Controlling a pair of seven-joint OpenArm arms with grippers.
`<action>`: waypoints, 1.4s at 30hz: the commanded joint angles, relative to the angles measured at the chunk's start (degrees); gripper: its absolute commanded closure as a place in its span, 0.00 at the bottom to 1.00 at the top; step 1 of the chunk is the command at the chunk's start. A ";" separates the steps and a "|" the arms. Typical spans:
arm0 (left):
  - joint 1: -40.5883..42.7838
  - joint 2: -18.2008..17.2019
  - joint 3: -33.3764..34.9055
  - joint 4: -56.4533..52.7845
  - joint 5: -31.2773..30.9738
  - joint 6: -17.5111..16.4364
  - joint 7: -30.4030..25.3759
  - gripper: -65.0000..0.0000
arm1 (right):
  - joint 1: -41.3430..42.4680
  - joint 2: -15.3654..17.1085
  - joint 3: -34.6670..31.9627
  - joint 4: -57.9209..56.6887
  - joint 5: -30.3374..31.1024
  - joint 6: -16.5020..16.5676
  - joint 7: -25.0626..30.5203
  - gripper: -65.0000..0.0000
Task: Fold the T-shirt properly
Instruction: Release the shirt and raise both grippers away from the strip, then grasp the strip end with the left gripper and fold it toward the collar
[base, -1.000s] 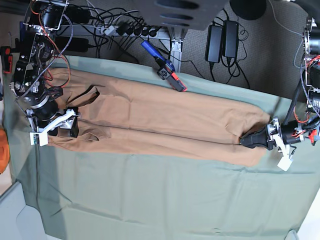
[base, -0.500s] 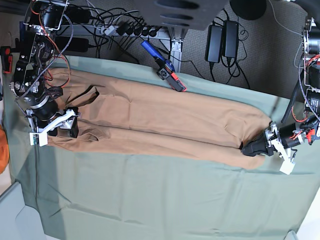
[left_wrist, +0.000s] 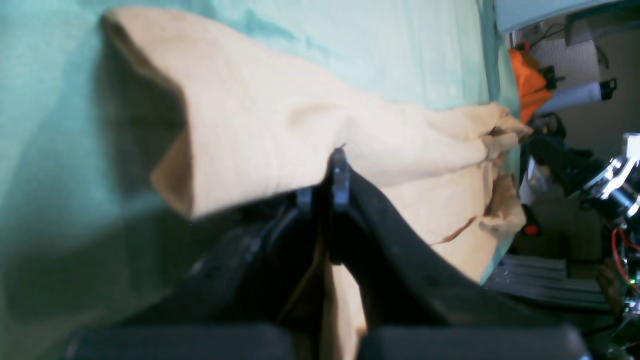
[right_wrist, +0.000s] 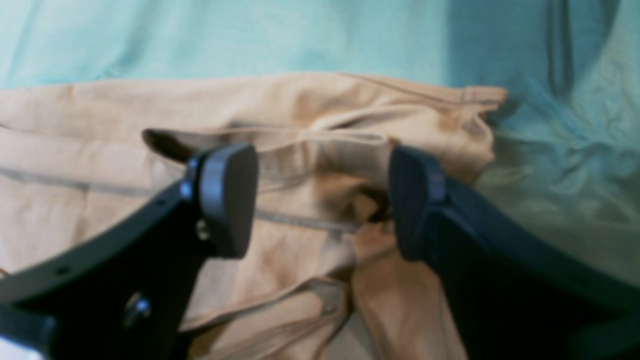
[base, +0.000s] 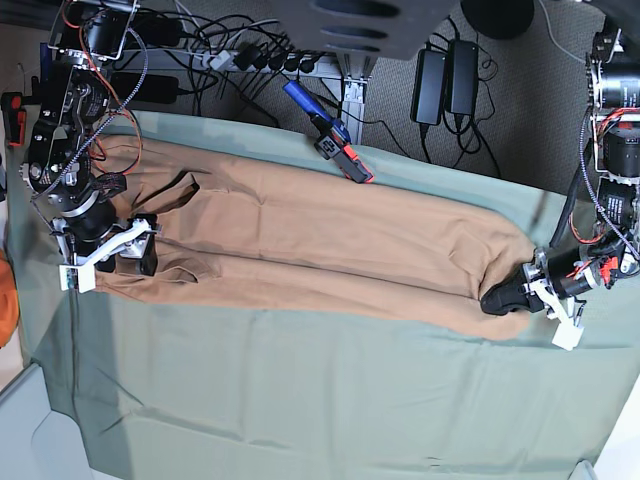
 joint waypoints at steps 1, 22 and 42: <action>-0.83 -1.49 -2.01 0.55 -0.28 -0.78 -0.87 1.00 | 0.66 0.92 0.42 0.94 0.44 3.26 1.07 0.36; -9.81 -8.48 -5.90 0.17 10.93 -0.78 -5.42 1.00 | 0.94 0.92 10.99 5.09 4.57 3.26 -0.42 0.36; 2.84 4.52 13.00 42.21 28.70 8.07 -2.93 1.00 | 0.94 0.94 11.41 5.09 4.96 3.28 0.04 0.36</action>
